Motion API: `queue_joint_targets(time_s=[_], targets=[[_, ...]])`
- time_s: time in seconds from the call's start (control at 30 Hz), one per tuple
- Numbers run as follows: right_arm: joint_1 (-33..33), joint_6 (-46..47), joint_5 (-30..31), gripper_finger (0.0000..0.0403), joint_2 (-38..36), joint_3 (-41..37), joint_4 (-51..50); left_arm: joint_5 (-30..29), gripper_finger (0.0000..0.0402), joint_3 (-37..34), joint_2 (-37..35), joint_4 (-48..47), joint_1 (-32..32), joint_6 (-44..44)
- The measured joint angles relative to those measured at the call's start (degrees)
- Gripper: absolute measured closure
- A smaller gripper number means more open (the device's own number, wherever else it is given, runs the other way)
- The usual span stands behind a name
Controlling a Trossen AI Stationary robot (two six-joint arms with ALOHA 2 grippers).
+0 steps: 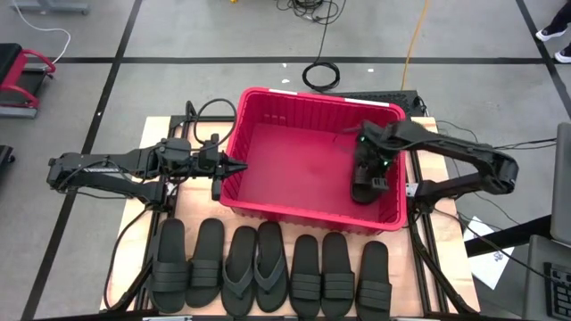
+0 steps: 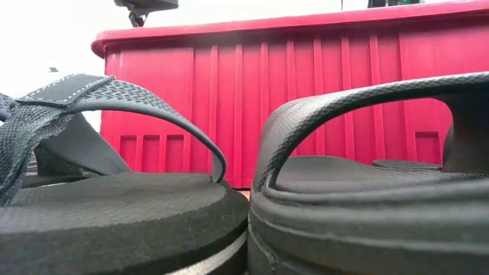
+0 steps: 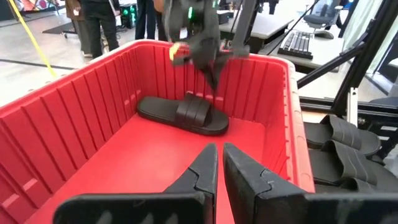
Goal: Pick and place slides into bin
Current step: Adjust the bin
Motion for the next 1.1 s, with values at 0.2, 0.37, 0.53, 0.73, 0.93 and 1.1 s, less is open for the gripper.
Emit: queue_joint_targets(time_s=[0.2, 0.37, 0.53, 0.73, 0.93, 1.1], targets=[[2.77, 4.41, -1.76, 0.0403, -7.65, 12.23, 10.56, 0.98, 0.0376, 0.0, -0.01, 4.31, -0.07, 5.54], [3.08, 12.59, -12.75, 0.0403, -15.35, 15.89, 24.62, 1.01, 0.0376, 0.0, -0.09, 7.84, -0.07, 5.53], [3.12, 17.02, -23.59, 0.0403, -21.97, 15.91, 27.0, 1.01, 0.0376, 0.0, -0.09, 7.78, -0.07, 2.45], [3.08, 17.29, -5.78, 0.0403, -26.76, 15.87, 10.07, -1.36, 0.0376, 0.0, -0.09, 7.76, -0.07, -1.78], [3.14, 19.75, -10.05, 0.0403, -26.99, 14.33, 0.76, -1.78, 0.0376, 0.0, -0.09, 7.76, -0.07, -2.63], [3.05, 20.87, 6.58, 0.0403, -26.85, 10.53, 0.66, -2.12, 0.0376, 0.0, -0.09, 7.76, -0.07, -2.65]])
